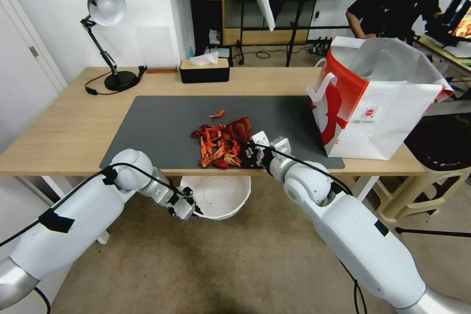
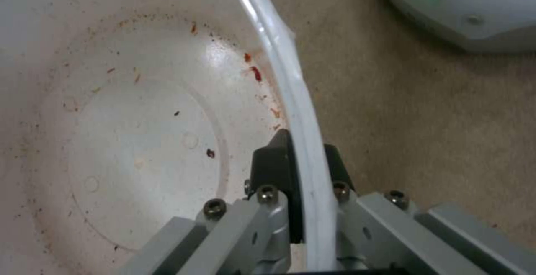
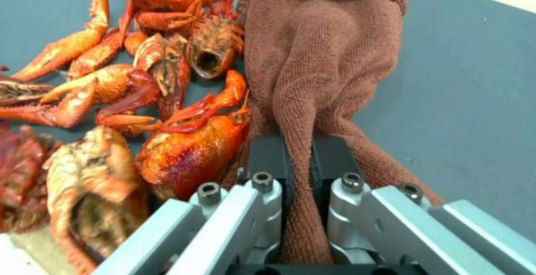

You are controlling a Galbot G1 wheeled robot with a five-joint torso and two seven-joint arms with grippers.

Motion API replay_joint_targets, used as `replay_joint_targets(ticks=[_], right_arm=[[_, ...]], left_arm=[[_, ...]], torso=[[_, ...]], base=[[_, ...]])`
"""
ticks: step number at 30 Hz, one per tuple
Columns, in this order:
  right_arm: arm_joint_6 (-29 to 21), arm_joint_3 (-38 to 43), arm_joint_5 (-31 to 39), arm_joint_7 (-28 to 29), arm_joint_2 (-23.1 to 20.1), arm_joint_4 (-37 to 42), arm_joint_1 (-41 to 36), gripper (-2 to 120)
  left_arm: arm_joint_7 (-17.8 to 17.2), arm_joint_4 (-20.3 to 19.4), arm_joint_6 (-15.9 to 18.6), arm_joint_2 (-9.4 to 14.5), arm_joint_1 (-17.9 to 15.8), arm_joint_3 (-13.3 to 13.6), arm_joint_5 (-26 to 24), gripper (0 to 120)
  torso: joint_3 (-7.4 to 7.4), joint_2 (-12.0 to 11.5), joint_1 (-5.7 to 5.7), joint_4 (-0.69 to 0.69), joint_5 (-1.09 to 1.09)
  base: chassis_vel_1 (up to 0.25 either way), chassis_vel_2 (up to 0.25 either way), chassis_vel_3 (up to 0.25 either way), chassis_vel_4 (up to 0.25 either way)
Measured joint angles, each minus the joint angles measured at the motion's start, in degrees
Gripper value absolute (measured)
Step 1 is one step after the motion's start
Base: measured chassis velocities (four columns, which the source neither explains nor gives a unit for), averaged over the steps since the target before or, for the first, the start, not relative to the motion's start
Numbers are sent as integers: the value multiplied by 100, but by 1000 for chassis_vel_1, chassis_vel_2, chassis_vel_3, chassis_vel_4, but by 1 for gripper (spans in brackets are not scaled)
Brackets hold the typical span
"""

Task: Sweep shrimp from table into container with towel, then put container into takeout bag.

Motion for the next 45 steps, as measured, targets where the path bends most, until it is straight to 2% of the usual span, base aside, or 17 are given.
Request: replay_joint_targets(ticks=[45], right_arm=[[77,392,-511,-113,-132,1227,-1413,3]], left_arm=[[-64,31,9,5,-63,33,-12,0]], torso=[[0,0,0,0,0]], base=[[0,0,0,0]])
